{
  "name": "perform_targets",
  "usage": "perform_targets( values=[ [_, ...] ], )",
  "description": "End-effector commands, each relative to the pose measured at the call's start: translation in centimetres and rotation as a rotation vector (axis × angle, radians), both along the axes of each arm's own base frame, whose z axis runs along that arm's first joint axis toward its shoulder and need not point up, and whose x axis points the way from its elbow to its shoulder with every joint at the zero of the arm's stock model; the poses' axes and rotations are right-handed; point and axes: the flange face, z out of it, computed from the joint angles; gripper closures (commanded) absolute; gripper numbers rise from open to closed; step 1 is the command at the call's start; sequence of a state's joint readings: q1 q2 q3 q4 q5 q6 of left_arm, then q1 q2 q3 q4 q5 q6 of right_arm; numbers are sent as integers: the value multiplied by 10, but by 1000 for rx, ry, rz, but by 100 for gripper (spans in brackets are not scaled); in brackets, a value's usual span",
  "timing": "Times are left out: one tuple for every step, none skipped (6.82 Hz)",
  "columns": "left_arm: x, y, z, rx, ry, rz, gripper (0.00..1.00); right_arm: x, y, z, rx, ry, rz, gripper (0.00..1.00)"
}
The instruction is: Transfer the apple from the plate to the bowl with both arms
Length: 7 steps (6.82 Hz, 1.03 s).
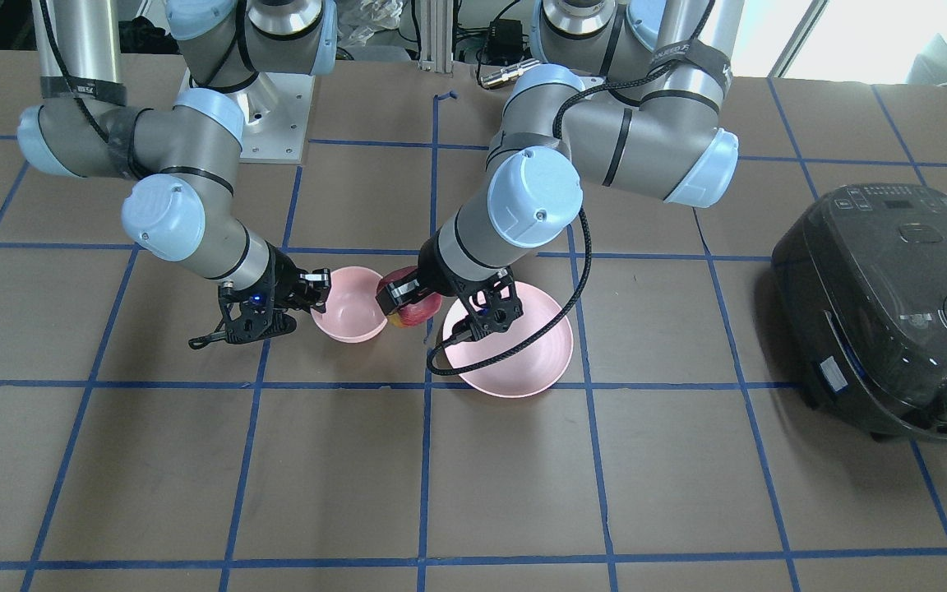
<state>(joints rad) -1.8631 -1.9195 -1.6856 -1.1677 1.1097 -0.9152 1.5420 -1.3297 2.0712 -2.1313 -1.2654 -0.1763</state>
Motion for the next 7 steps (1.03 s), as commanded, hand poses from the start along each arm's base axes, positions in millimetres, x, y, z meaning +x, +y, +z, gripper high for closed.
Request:
perform_targets(
  values=[
    [-21, 7, -1, 18, 30, 55, 98, -6, -14, 17, -91, 32, -4, 0],
    [-30, 14, -4, 25, 27, 41, 98, -22, -27, 29, -113, 151, 6, 0],
    [-47, 25, -12, 35, 18, 6, 98, -34, -27, 31, -71, 249, 20, 0],
    [-58, 29, -26, 39, 13, -14, 98, -37, -34, 46, -84, 263, 16, 0],
    [-66, 38, -45, 48, 0, -38, 98, -52, -44, 68, -56, 287, -1, 0],
    [-68, 37, -62, 32, 7, -36, 98, -72, -60, 101, -49, 334, -20, 0],
    [-69, 36, -76, 43, 2, -37, 96, -78, -72, 130, -37, 336, -27, 0]
  ],
)
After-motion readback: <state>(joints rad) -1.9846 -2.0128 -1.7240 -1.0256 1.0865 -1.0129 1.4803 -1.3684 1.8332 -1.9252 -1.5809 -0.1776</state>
